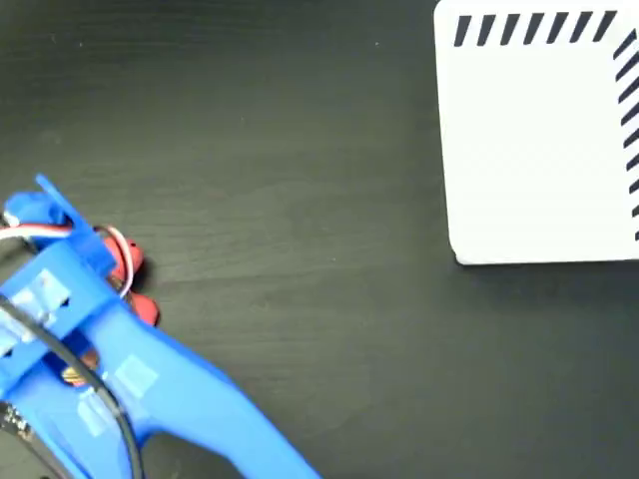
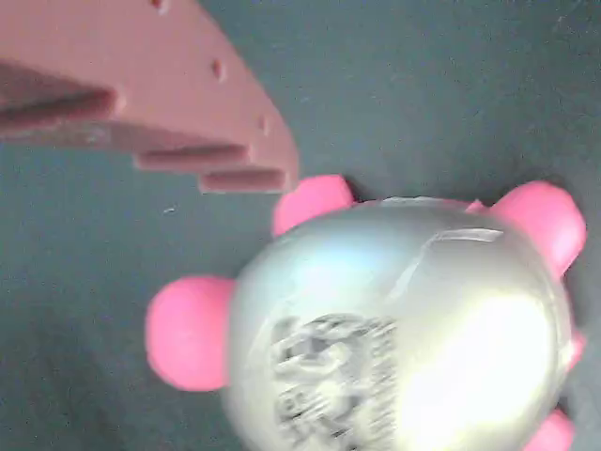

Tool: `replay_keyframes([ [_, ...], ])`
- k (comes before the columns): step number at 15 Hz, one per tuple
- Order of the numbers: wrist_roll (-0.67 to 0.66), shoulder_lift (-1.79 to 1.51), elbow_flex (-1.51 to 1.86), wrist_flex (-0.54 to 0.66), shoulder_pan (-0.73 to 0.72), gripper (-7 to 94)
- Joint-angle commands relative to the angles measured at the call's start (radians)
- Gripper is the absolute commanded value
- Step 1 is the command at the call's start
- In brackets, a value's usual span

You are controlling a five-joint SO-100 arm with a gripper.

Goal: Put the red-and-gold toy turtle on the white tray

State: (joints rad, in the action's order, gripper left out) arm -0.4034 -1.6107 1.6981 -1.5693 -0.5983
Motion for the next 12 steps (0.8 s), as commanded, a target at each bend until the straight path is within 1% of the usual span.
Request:
replay_keyframes([
  [1,-0.038,-0.074,0.063,0.043,-0.002,62],
  [3,-0.052,-0.071,0.112,0.087,0.009,62],
  [4,-0.063,-0.071,0.127,0.100,0.021,67],
  [5,-0.078,-0.074,0.143,0.115,0.035,67],
  [7,-0.092,-0.069,0.160,0.140,0.049,71],
  [12,-0.095,-0.051,0.250,0.238,0.020,71],
])
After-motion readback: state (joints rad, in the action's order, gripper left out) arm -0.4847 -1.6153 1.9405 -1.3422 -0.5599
